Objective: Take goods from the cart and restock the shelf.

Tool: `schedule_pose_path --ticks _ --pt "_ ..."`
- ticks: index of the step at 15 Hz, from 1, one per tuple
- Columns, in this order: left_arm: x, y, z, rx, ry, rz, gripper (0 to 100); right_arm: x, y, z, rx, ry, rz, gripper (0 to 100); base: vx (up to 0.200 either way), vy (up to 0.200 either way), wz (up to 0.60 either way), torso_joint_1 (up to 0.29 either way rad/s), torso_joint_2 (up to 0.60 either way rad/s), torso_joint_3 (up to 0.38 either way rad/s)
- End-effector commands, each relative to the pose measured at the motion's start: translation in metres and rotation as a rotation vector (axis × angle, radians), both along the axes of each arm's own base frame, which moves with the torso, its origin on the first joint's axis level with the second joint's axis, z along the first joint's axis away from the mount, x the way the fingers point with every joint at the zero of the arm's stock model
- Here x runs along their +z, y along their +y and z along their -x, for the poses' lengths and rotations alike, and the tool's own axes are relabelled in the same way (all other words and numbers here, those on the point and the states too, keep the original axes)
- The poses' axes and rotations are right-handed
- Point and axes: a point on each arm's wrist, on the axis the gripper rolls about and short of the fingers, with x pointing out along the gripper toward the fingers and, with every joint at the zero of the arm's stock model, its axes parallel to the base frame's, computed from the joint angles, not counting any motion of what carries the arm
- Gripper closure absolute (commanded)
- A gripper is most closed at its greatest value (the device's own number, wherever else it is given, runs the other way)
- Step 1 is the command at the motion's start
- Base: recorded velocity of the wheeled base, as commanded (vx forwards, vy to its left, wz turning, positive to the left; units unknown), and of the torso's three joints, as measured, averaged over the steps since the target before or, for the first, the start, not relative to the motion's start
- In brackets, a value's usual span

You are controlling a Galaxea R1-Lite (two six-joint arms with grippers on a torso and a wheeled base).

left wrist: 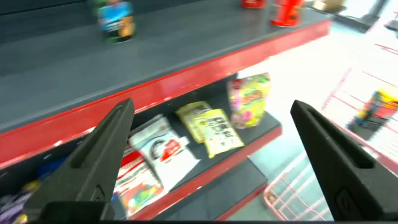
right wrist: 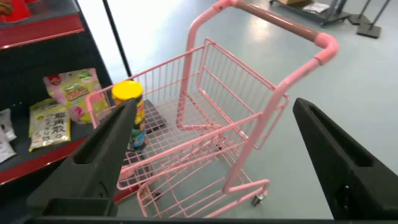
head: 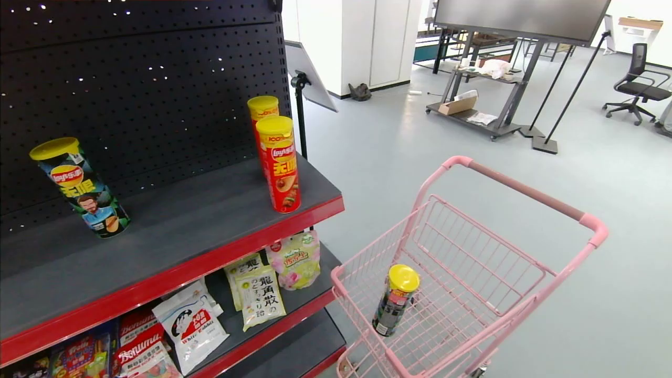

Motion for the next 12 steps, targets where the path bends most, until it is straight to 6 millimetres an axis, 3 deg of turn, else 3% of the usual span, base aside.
schedule_pose_path --ticks 1,12 --pt "0.0000 0.0000 0.0000 0.000 0.000 0.000 0 0.0000 0.0000 0.0000 0.001 0.000 0.005 0 0.000 0.000 0.00 0.000 0.00 0.000" --pt "0.0000 0.0000 0.0000 0.000 0.000 0.000 0 0.0000 0.0000 0.0000 -0.001 0.000 -0.001 0 0.000 0.000 0.00 -0.123 0.30 0.175"
